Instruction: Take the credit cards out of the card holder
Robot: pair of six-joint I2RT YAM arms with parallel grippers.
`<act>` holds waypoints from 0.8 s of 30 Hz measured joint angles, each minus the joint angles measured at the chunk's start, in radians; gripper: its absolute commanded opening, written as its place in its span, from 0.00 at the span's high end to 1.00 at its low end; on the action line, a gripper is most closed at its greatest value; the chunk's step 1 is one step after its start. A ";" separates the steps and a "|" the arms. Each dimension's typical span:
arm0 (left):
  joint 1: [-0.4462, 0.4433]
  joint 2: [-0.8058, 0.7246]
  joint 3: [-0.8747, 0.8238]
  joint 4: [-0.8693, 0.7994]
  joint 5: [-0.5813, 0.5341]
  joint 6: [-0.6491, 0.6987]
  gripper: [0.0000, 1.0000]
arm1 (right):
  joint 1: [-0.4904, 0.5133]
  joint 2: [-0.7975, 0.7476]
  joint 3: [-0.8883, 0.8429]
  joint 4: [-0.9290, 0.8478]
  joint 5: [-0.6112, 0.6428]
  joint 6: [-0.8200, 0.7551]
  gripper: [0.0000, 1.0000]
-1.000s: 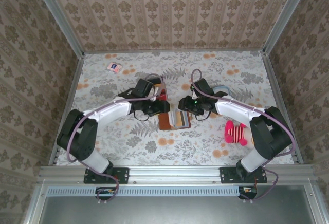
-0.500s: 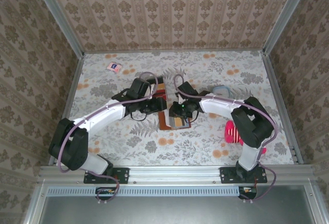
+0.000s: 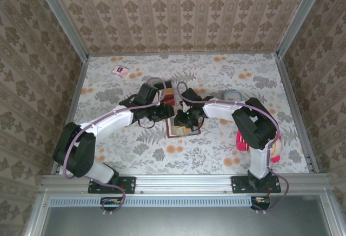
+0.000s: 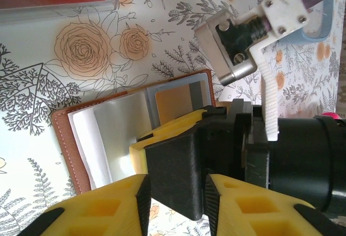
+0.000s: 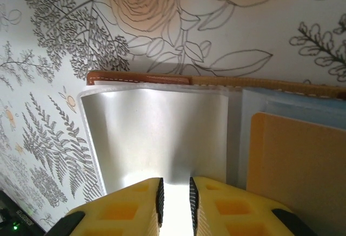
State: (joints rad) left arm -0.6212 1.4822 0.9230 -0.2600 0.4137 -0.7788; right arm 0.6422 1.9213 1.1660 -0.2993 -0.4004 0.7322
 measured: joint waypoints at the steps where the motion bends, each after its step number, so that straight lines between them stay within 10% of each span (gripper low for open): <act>1: 0.000 0.001 0.000 0.003 0.001 -0.005 0.73 | 0.000 -0.004 0.000 -0.001 0.001 0.000 0.77; 24: -0.141 0.206 0.135 0.036 0.022 -0.060 0.85 | -0.103 -0.212 -0.101 -0.035 0.125 0.024 0.88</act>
State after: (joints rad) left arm -0.7620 1.6878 1.0580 -0.2237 0.4355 -0.8387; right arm 0.5392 1.7092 1.0645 -0.3347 -0.2752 0.7567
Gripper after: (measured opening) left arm 0.152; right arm 0.136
